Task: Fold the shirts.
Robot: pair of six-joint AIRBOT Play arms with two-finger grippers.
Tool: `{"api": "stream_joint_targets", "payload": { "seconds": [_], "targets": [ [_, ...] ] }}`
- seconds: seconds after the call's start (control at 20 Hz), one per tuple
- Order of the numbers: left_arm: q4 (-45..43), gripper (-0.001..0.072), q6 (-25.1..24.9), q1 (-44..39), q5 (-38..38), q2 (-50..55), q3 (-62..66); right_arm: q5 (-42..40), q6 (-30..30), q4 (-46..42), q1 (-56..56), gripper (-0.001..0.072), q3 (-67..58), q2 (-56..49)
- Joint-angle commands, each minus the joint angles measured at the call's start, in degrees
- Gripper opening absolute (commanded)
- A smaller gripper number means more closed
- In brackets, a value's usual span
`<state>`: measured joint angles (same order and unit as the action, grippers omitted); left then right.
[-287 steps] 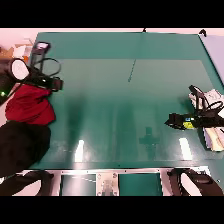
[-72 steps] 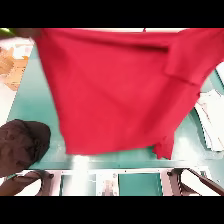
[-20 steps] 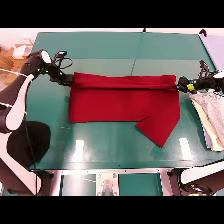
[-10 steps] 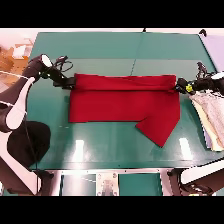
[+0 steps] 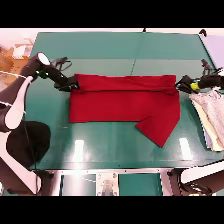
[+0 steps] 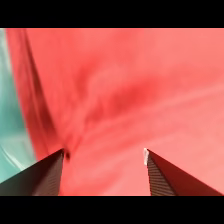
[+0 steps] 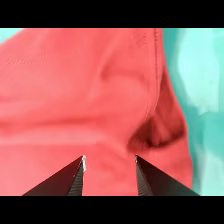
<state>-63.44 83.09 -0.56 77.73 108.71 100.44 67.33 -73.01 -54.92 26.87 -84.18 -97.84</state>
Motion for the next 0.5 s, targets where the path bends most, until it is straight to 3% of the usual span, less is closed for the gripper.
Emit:
{"api": "stream_joint_targets", "payload": {
  "seconds": [0.0, 0.05, 0.15, 0.3, 0.45],
  "targets": [
    [0.66, 0.0572, 5.53, 3.45, 14.6, -2.1, 4.5, 8.22, -1.84, -0.2, 4.48, 0.037, 0.26, 5.51],
    [0.46, 0.0572, 6.03, 4.22, 16.5, -3.82, 3.19, 8.35, -1.81, -0.2, 6.27, 0.037, 3.67, 8.7],
    [-1.27, 0.0474, 6.05, 4.66, 15.28, -10.6, -5.27, 6.97, -1.42, -0.22, 9.86, 0.0366, 13.25, 15.23],
    [0.44, 0.0475, 6.67, 4.66, 1.84, -25.33, -27.91, 1.29, -1.36, 0.15, 17.31, 0.0351, 28.0, 23.74],
    [3.91, 0.0475, 10.45, 4.66, -11.32, -38.82, -49.31, -1.57, -1.33, 4.74, 23.76, 0.0351, 36.7, 27.78]
  ]
}}
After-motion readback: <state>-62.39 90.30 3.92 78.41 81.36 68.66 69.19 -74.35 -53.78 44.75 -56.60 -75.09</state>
